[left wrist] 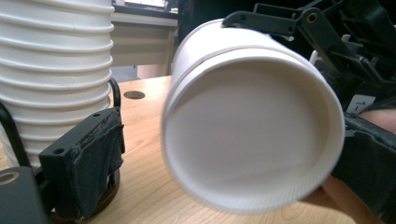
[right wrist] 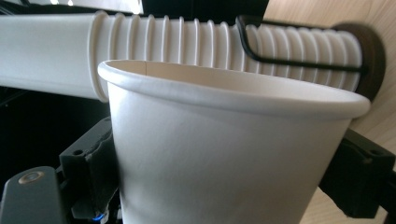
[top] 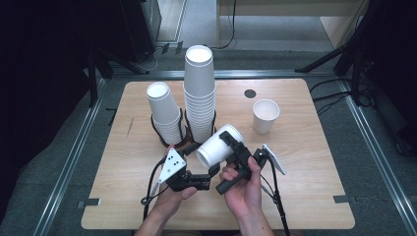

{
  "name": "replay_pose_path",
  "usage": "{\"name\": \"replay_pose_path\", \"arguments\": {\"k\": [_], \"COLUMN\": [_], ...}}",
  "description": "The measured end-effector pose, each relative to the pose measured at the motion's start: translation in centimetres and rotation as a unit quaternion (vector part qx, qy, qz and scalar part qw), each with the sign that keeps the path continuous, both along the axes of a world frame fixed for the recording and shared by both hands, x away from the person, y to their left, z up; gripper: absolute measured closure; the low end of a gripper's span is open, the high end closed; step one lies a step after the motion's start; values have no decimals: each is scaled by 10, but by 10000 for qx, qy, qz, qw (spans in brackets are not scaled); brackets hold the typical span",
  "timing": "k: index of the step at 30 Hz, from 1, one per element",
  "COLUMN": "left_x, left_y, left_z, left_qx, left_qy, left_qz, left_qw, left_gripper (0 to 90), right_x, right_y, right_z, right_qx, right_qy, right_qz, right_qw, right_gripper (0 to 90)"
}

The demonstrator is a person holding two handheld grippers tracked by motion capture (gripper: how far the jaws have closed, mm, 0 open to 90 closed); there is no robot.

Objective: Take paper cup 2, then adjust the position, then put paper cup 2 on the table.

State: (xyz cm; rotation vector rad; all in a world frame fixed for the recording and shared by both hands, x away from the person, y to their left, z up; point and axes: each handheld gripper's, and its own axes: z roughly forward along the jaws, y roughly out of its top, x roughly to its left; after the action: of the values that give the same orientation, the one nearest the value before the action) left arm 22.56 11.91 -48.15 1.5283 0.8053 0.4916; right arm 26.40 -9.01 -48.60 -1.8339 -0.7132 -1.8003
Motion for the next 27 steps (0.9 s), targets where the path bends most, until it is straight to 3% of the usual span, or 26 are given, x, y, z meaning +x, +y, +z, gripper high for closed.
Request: {"name": "replay_pose_path", "arguments": {"k": [9,14,18,22,27], "left_x": [-1,-2,-2,-3,-2], "left_y": [1,0,1,3,8], "left_z": [1,1,-1,-1,-2], "left_qx": [21,67,89,130,151], "left_qy": [19,14,66,107,164], "left_qz": [-96,-173,-174,-155,-94], "left_qw": [10000,9998,9998,9997,9997], "left_gripper": [22,22,22,22,22], "right_x": [2,4,8,8,9], "right_y": [-16,-21,-27,-35,-46], "right_z": [7,9,15,21,25], "right_qx": [-310,-341,-518,-738,-1179], "right_qy": [-241,-333,-467,-729,-1100], "right_qz": [-370,-475,-616,-756,-908], "right_qw": [9985,9977,9957,9917,9827], "right_gripper": [120,119,120,120,121]}}
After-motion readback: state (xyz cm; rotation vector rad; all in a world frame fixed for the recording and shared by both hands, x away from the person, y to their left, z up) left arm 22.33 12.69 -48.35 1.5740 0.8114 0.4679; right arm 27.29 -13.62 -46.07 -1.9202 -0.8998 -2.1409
